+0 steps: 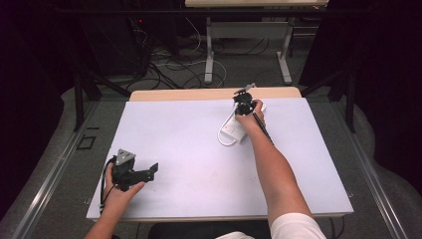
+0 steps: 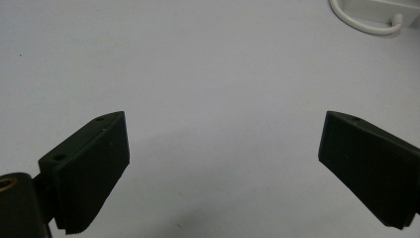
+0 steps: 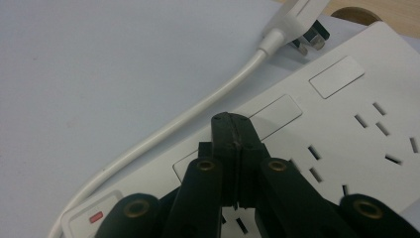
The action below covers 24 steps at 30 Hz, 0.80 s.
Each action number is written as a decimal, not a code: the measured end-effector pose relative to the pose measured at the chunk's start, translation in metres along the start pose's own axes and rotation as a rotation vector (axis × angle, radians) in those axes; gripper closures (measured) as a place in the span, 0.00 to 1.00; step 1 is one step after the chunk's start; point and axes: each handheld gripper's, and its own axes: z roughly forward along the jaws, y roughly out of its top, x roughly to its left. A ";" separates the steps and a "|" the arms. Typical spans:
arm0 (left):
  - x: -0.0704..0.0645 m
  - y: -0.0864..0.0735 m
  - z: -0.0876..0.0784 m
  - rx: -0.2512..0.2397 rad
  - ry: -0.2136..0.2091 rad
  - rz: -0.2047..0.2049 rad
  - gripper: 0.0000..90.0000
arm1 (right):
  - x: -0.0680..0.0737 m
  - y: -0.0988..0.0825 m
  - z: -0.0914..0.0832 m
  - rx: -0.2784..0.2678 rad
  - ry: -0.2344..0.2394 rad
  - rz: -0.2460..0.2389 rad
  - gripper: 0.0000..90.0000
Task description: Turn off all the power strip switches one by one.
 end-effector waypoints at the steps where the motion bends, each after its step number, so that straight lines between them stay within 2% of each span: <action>1: 0.000 0.000 0.000 0.000 0.000 0.001 0.06 | 0.001 0.000 0.000 0.004 0.000 0.012 1.00; 5: 0.000 0.000 0.000 -0.003 0.000 0.000 0.06 | 0.000 0.000 0.001 -0.011 0.005 0.010 1.00; 13: 0.000 0.000 0.000 -0.003 0.000 0.000 0.06 | 0.001 0.000 0.000 -0.002 -0.006 -0.003 1.00; 16: 0.001 0.000 0.000 0.001 -0.001 0.004 0.06 | 0.000 0.001 0.001 -0.001 0.005 0.000 1.00; 22: 0.003 -0.001 0.001 0.005 0.000 -0.009 0.06 | 0.001 0.001 0.002 -0.026 0.011 0.007 1.00; 24: 0.003 -0.001 0.001 0.006 0.000 -0.009 0.06 | 0.002 0.002 0.002 -0.034 0.008 -0.011 1.00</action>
